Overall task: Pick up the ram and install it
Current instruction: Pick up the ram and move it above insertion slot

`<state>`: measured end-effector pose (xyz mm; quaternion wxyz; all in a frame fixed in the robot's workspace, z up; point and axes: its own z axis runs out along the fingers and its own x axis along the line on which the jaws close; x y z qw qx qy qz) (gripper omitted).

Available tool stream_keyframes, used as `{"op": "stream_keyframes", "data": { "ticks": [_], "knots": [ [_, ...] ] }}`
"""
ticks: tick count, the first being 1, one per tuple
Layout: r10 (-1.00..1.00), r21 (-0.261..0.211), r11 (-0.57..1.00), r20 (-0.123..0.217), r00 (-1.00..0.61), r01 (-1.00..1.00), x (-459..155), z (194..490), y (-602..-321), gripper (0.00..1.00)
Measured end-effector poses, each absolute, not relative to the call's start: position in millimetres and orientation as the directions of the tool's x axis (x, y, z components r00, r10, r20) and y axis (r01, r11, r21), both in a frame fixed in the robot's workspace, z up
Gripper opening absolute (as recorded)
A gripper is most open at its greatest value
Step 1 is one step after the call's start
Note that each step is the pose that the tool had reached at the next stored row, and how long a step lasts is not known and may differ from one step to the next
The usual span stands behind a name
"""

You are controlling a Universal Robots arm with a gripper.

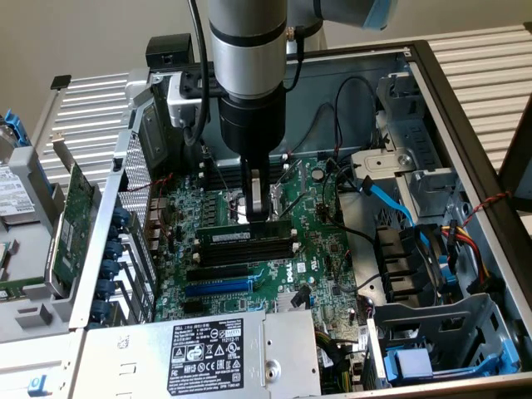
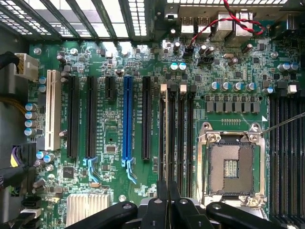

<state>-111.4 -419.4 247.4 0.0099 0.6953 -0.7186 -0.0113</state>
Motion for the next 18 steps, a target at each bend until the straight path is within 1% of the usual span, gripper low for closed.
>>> {"op": "stream_keyframes", "data": {
  "ticks": [11,18],
  "knots": [
    [-0.999,0.030,0.034,0.014,-0.033,-0.999,-111.0,242.9,-419.4,0.12],
    [-0.999,0.028,0.035,0.014,-0.035,-0.999,-110.9,242.5,-419.2,0.12]
  ]
}}
